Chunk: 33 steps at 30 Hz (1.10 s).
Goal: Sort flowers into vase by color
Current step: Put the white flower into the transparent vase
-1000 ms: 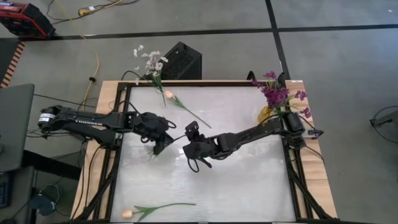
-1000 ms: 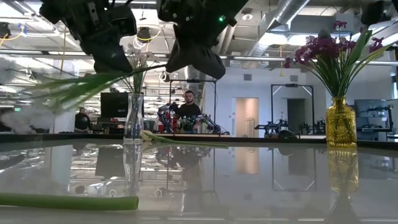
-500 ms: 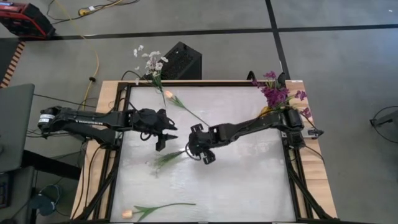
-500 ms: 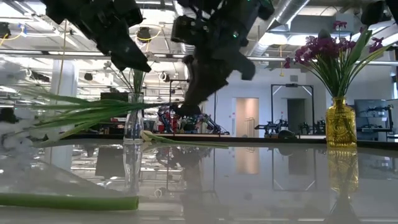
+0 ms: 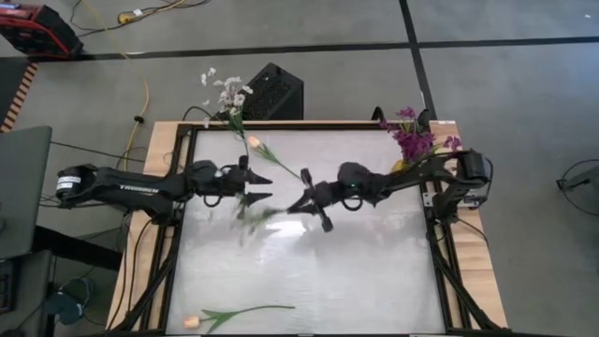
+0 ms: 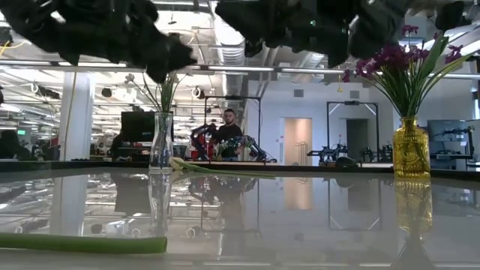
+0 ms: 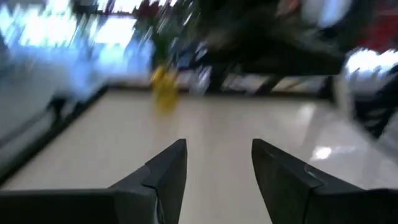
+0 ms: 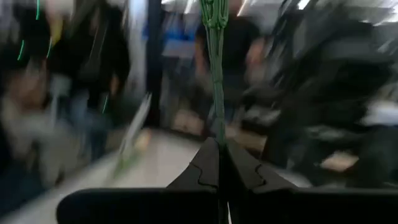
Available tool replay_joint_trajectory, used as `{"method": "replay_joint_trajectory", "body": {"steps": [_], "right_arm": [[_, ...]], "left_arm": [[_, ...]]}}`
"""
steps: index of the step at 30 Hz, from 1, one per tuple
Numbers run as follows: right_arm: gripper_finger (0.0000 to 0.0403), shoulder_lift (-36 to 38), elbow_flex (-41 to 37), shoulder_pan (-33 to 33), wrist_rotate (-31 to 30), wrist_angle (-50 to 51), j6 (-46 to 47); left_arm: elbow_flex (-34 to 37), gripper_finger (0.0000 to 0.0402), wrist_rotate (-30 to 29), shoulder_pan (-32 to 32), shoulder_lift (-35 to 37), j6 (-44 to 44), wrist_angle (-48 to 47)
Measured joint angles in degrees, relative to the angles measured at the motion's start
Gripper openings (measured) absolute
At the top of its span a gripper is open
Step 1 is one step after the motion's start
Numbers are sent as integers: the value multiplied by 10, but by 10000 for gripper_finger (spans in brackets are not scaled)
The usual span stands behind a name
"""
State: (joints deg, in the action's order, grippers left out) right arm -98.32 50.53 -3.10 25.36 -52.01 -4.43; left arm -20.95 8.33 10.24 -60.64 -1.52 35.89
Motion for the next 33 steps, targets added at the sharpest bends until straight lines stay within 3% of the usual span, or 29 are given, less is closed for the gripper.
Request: {"method": "replay_joint_trajectory", "body": {"steps": [3, 7, 21, 24, 29, 33], "right_arm": [[29, -34, -13, -4, -40, -129, 74], [29, -74, 7, -3, -95, -158, 103], [29, -116, 29, -3, -133, -181, 105], [29, -116, 29, -3, -134, -179, 105], [50, -116, 29, -3, -136, -176, 101], [114, -116, 29, -3, -136, -170, 100]], "left_arm": [[21, 169, 26, -16, -18, 20, 120], [18, 168, 13, -41, -31, 41, 202], [-17, 162, -1, -64, -29, 66, 191], [-17, 128, -18, -64, -29, 66, 189], [-17, 17, -33, -64, -29, 53, 187], [-17, 5, -37, -64, -29, 38, 184]]}}
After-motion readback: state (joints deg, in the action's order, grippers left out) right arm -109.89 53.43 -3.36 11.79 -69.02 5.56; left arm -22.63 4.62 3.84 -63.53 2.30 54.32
